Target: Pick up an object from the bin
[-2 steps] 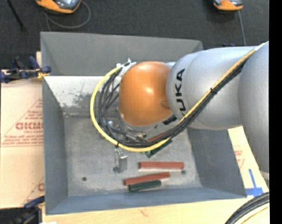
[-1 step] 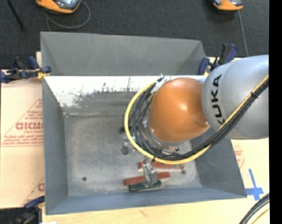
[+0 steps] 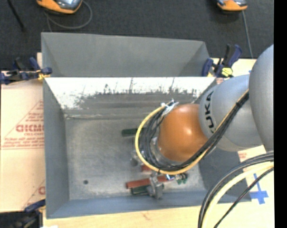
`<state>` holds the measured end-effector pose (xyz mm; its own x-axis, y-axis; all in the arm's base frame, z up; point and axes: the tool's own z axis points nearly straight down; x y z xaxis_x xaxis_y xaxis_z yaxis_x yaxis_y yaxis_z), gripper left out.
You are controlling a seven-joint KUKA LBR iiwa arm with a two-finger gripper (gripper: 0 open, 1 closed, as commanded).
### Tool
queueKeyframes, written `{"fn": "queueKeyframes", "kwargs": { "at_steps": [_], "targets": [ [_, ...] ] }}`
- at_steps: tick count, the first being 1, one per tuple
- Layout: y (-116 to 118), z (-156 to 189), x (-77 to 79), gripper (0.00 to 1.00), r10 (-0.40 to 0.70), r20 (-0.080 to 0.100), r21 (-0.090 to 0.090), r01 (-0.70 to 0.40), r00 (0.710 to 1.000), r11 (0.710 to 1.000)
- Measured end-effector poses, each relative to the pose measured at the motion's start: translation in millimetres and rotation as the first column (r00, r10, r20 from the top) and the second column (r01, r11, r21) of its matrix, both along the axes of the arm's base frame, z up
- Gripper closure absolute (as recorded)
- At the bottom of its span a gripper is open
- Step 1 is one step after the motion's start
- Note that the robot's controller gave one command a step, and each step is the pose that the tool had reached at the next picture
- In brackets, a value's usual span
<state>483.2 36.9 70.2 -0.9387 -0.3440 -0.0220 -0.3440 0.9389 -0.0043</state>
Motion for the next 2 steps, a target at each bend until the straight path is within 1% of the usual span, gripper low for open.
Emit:
{"fn": "queueKeyframes", "kwargs": {
  "at_steps": [1,2],
  "targets": [
    [1.3,3.2,-3.7,1.0,0.001,-0.017,-0.003,-0.001,1.0,1.0],
    [-16.3,194.4,0.5,1.0,-0.076,-0.01,-0.003,0.076,0.997,0.997]
  ]
}}
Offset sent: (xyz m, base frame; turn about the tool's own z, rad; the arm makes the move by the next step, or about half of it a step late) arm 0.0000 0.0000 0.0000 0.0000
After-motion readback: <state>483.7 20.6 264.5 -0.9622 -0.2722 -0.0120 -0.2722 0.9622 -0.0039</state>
